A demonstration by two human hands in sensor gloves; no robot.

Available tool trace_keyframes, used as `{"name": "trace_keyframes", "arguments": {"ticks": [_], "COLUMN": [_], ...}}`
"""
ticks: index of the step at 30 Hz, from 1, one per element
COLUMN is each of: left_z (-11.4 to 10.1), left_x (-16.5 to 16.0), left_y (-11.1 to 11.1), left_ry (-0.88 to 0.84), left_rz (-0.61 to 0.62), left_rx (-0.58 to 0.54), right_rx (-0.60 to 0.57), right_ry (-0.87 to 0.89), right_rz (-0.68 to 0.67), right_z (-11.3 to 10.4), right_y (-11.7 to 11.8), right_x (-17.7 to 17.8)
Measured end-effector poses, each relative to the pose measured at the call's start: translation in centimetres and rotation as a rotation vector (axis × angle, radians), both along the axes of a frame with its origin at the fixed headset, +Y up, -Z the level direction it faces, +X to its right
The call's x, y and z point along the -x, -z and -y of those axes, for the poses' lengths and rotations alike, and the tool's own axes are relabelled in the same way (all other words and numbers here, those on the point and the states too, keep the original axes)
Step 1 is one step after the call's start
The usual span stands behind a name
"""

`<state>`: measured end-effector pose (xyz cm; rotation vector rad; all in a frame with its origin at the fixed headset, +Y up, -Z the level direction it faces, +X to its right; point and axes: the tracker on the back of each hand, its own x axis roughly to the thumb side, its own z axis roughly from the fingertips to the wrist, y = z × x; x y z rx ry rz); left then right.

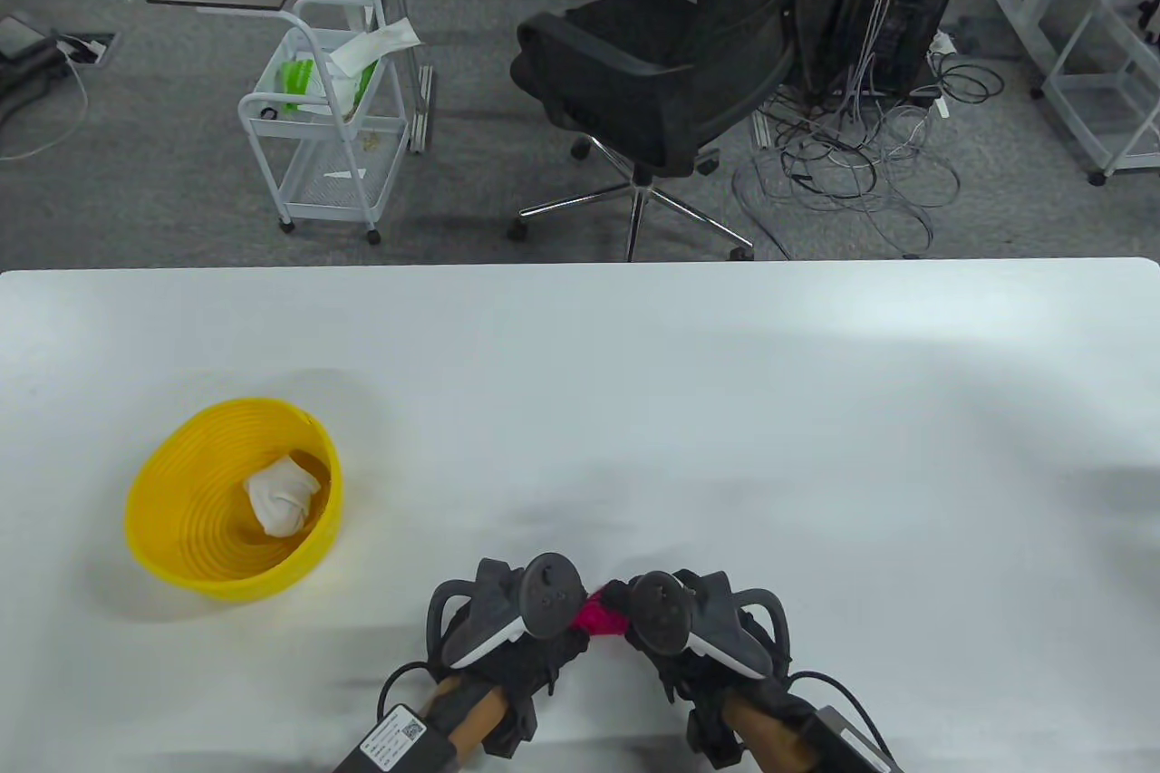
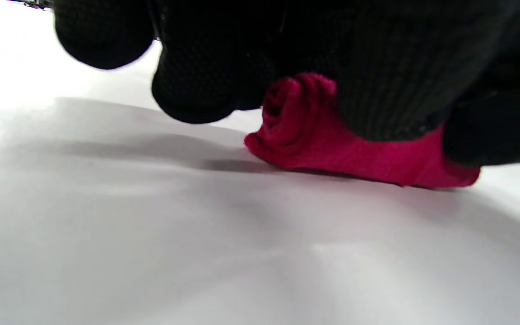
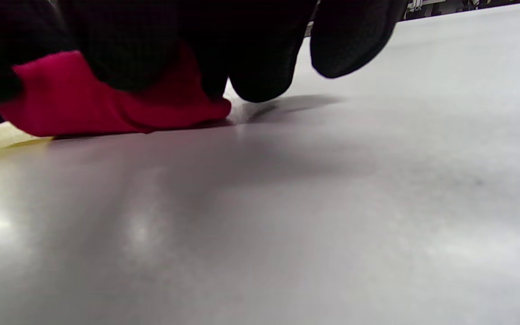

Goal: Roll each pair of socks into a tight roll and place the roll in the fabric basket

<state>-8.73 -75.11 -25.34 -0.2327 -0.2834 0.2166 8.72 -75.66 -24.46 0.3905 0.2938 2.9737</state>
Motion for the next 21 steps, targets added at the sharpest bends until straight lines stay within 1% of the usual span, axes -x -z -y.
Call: {"name": "trace_keyframes", "arguments": {"ticks": [4, 7, 11, 12, 13, 15, 17, 18, 21], "left_z": [0.1, 0.0, 0.0, 0.0, 0.0, 0.1, 0.2, 0.3, 0.5], "left_x": [-0.1, -0.1, -0.1, -0.1, -0.1, 0.0, 0.2, 0.3, 0.5], "left_y": [0.1, 0.2, 0.2, 0.2, 0.2, 0.3, 0.4, 0.4, 0.5], "left_ry": [-0.009, -0.032, -0.051, -0.052, -0.05, -0.059, -0.071, -0.079, -0.094], "left_rz": [0.003, 0.002, 0.016, 0.017, 0.018, 0.01, -0.006, -0.016, -0.039], "left_rx": [0.027, 0.037, 0.072, 0.075, 0.086, 0.104, 0.124, 0.126, 0.106], "right_rx": [0.001, -0.027, -0.163, -0.185, -0.18, -0.146, -0.145, -0.126, -0.094], "right_ry": [0.004, 0.014, 0.031, 0.055, 0.059, 0.037, -0.006, -0.047, -0.021], "right_rz": [0.0, -0.015, -0.084, -0.108, -0.127, -0.168, -0.174, -0.173, -0.13], "right_z": [0.0, -0.6, -2.9, -3.5, -3.7, -3.5, -3.1, -2.6, -2.0], "right_y": [0.1, -0.1, -1.1, -1.6, -1.8, -2.2, -2.3, -2.1, -1.6], "right_x": [0.0, 0.0, 0.5, 0.8, 1.0, 1.3, 1.5, 1.5, 1.1]}}
